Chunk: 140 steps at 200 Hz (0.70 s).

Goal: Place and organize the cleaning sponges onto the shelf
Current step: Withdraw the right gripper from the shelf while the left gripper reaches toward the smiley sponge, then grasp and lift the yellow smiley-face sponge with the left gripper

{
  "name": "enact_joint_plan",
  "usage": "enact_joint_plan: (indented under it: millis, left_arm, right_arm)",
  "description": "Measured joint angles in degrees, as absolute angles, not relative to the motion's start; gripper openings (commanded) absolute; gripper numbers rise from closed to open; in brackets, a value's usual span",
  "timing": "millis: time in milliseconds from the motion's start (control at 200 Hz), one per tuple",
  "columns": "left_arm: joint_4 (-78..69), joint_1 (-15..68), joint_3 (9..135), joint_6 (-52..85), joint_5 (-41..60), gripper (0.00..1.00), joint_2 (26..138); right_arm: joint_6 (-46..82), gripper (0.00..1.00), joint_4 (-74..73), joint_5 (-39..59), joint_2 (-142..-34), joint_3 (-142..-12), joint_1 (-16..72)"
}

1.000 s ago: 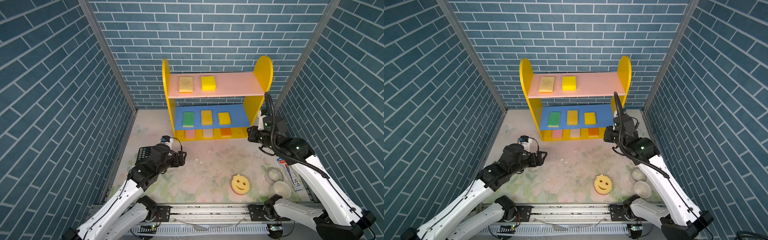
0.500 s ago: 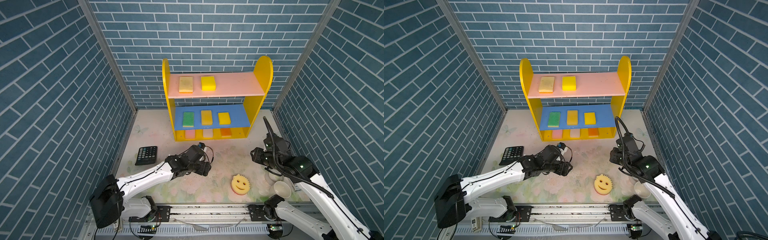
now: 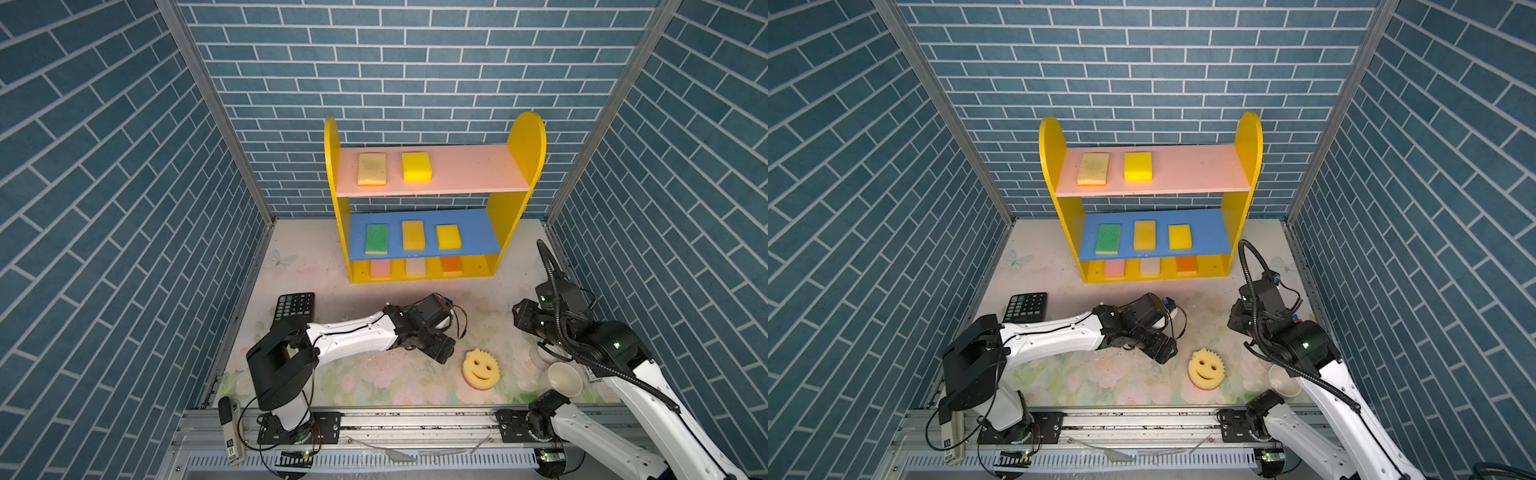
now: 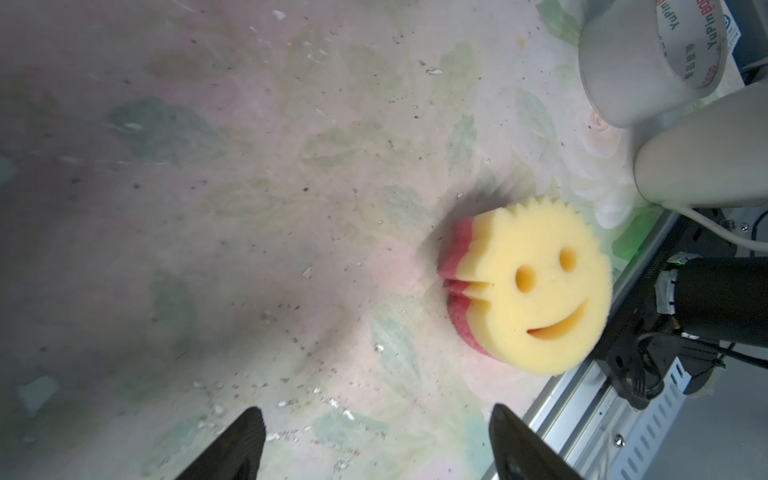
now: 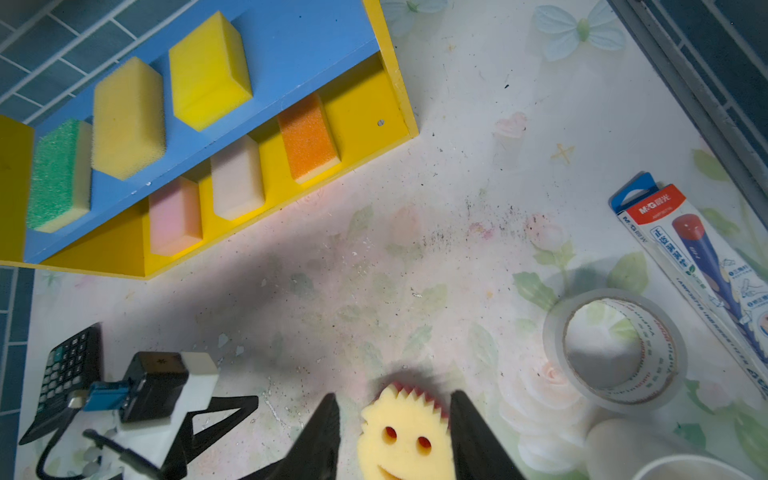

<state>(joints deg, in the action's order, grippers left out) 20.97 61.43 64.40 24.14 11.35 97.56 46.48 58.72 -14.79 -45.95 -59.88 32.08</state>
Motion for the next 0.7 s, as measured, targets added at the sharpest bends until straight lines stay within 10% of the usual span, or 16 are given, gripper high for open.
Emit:
enact_joint_plan:
  millis: [475, 700]
  left_arm:
    - [23.31, 69.14, 77.23, 20.99, 13.78, 0.80, 113.19]
    - [24.49, 70.15, 80.90, 19.44, 14.02, 0.62, 115.94]
  right_arm:
    - [46.00, 0.46, 59.66, -18.17, -45.67, -59.88, 32.08]
    - [45.98, 0.46, 59.70, -18.46, -45.54, -59.86, 32.08]
